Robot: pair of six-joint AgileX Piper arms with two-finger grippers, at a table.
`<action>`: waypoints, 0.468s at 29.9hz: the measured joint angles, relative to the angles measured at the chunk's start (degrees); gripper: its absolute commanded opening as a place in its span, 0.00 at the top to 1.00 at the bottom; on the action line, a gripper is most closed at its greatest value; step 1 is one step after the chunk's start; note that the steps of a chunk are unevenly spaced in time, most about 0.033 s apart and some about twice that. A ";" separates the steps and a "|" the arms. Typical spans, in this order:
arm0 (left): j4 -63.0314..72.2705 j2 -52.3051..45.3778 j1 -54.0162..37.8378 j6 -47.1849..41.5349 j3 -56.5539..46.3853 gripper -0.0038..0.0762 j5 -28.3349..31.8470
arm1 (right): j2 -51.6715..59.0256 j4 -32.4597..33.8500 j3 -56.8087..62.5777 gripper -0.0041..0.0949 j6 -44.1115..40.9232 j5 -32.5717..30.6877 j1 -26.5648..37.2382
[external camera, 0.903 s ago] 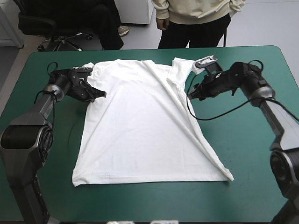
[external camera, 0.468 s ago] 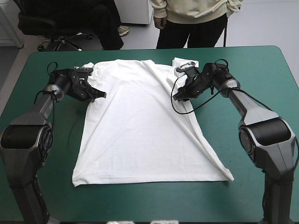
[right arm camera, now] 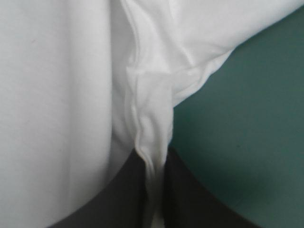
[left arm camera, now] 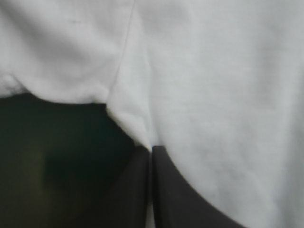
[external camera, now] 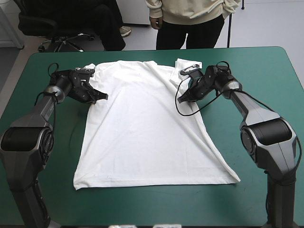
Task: Fold the cloth
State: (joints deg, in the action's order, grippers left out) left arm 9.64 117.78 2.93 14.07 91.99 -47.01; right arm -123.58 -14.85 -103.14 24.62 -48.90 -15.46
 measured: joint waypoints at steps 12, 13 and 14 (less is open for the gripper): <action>0.20 -6.40 -1.87 -0.05 -1.12 0.97 -4.59 | 7.61 0.22 0.42 0.98 0.04 -1.60 0.09; 0.20 -7.75 -2.21 -0.10 -0.90 0.97 -4.85 | 9.40 0.17 0.42 0.98 0.04 -1.68 0.24; 0.14 -9.16 -2.49 -0.10 -0.64 0.97 -5.00 | 11.25 0.17 0.42 0.98 0.04 -1.75 0.35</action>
State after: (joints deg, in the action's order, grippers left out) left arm 9.79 108.62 0.44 13.97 91.35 -52.01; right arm -112.33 -14.69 -102.71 24.66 -50.65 -15.11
